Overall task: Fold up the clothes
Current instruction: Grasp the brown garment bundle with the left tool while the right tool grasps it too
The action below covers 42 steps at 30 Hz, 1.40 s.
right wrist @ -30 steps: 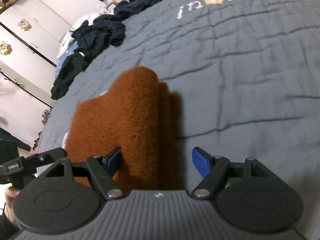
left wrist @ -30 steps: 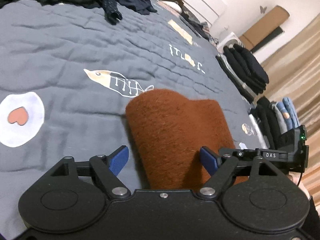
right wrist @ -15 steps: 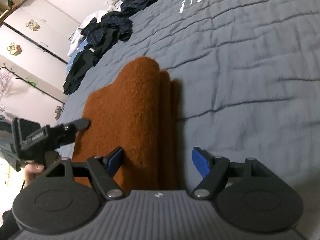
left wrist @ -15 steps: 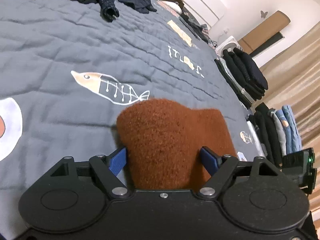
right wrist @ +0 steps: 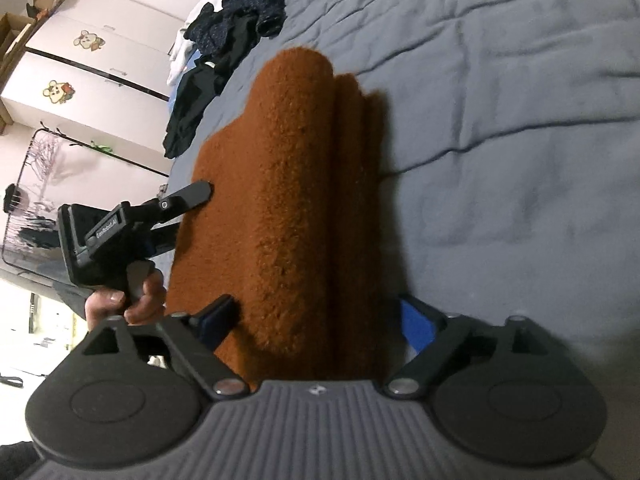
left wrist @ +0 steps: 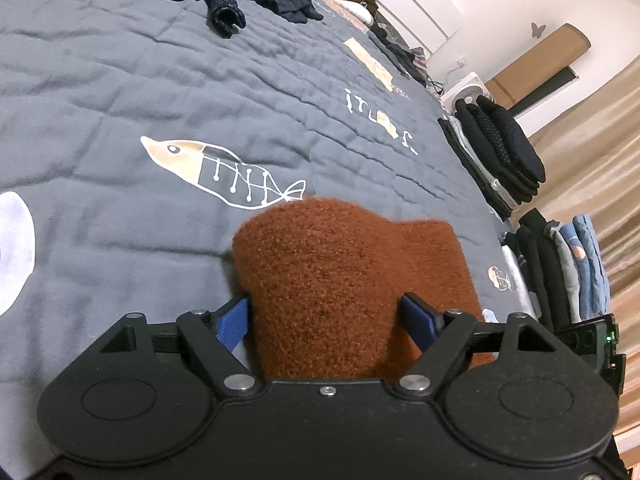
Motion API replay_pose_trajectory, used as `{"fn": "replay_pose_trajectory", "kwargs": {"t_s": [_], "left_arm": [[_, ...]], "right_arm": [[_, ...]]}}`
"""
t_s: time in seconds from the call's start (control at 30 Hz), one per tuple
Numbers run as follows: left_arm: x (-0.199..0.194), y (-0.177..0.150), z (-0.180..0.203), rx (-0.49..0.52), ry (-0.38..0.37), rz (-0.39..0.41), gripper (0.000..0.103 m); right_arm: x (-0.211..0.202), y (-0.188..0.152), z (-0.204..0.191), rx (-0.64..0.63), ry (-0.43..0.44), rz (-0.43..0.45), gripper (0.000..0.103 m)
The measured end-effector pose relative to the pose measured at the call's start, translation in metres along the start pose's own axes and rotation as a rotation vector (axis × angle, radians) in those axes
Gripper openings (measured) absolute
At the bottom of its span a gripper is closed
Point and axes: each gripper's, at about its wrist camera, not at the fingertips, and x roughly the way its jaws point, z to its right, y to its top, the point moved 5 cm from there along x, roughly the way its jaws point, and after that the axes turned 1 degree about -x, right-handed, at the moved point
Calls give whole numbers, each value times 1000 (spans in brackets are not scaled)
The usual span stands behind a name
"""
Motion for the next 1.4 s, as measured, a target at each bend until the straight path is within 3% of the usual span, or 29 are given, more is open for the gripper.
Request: {"fn": "replay_pose_trajectory", "kwargs": {"t_s": [0.17, 0.33, 0.47, 0.83, 1.03, 1.4], "left_arm": [[0, 0, 1, 0, 3, 2, 78], [0, 0, 0, 3, 2, 2, 78], [-2, 2, -1, 2, -2, 8, 77], [0, 5, 1, 0, -12, 6, 77], [4, 3, 1, 0, -19, -6, 78], [22, -2, 2, -19, -25, -39, 87]], "right_arm": [[5, 1, -3, 0, 4, 9, 103], [10, 1, -7, -12, -5, 20, 103], [12, 0, -12, 35, 100, -5, 103], [21, 1, -9, 44, 57, 25, 103], [21, 1, -7, 72, 84, 27, 103], [25, -2, -8, 53, 51, 55, 103]]}}
